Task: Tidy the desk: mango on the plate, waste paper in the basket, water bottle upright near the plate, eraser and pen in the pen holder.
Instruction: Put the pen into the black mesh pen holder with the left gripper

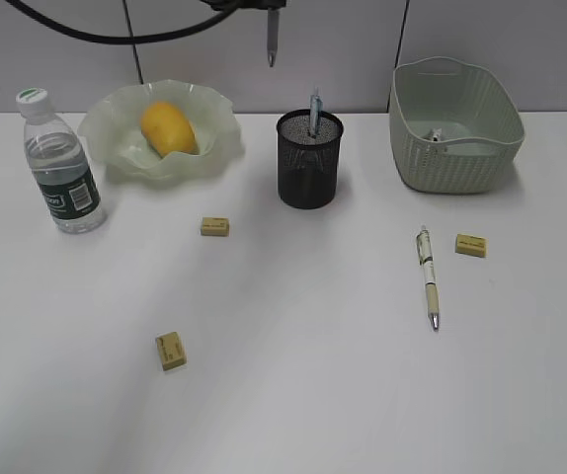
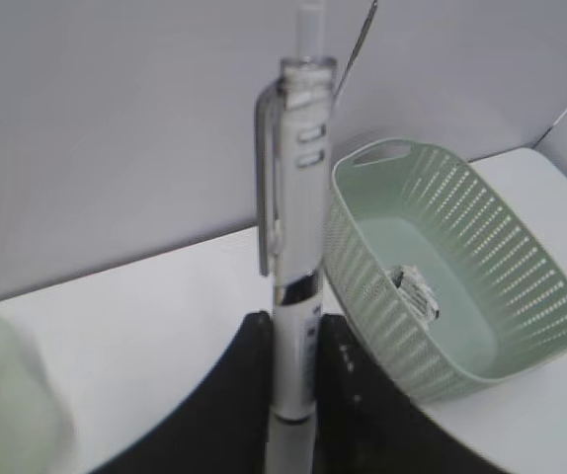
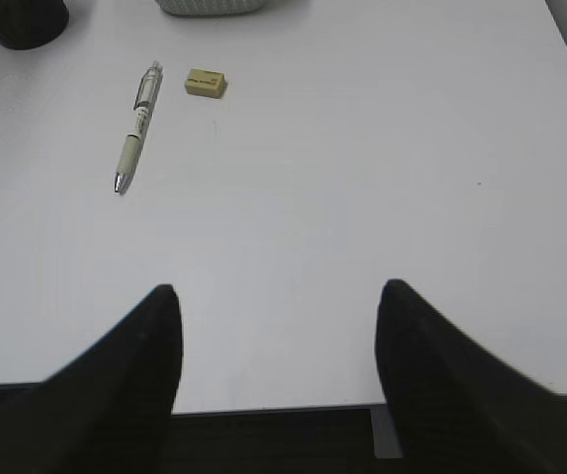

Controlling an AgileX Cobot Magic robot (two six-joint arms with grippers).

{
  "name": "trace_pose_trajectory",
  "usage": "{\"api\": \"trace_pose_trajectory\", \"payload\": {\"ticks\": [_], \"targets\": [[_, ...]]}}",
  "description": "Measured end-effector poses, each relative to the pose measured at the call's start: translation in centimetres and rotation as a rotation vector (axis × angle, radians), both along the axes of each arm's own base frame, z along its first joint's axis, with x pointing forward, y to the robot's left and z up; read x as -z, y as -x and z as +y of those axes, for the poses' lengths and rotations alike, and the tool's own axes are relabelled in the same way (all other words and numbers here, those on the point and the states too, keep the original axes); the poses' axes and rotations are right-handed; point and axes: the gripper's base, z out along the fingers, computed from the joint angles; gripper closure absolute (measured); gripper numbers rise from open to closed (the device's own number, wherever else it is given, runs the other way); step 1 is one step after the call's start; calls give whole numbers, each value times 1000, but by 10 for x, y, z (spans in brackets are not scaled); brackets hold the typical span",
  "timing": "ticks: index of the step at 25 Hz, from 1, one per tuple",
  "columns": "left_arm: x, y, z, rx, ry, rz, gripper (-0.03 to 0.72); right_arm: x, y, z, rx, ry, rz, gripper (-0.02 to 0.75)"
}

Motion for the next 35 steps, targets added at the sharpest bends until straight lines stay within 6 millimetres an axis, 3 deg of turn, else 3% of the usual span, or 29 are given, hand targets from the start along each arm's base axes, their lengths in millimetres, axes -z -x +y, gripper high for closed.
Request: {"api": "trace_pose_trajectory", "payload": {"ticks": [7,16,29,35], "targets": [[43,-10,-29,-18,35,-18,587,0,0,0,0,0,0,244],[97,-26,-42,-66,32,-48,587,0,0,0,0,0,0,244],[120,-24,-50,-39,-6,15,587,0,0,0,0,0,0,244],[123,-22,-50,-26,-19,42,498,0,0,0,0,0,0,244]]}}
